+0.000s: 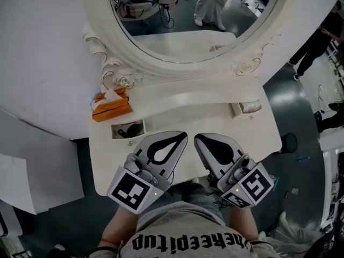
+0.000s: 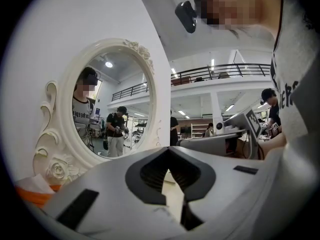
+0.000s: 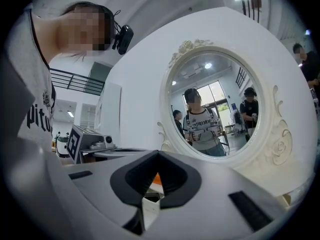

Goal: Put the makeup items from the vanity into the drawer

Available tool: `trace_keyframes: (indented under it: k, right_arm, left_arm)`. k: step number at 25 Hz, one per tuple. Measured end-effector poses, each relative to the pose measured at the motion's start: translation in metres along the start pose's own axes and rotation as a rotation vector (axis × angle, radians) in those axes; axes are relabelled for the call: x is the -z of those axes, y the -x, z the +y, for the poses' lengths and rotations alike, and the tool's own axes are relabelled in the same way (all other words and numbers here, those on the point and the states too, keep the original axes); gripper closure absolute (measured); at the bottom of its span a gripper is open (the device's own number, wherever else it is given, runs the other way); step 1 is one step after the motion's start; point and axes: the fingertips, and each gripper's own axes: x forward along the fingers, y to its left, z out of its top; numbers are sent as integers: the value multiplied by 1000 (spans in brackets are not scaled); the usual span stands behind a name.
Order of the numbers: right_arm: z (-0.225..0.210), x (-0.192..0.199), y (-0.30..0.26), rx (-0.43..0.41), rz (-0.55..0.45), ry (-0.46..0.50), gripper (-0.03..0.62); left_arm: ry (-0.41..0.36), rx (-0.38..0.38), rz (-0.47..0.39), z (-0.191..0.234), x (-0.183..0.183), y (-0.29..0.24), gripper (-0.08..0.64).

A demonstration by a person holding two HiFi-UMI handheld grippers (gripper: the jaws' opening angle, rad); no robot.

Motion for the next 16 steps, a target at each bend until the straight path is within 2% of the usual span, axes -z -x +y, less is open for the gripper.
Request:
trace_keyframes:
  k: [16]
  right_arm:
    - [-10, -7, 22, 29, -11, 16, 580]
  left_arm:
    - [-6, 30, -6, -20, -5, -18, 540]
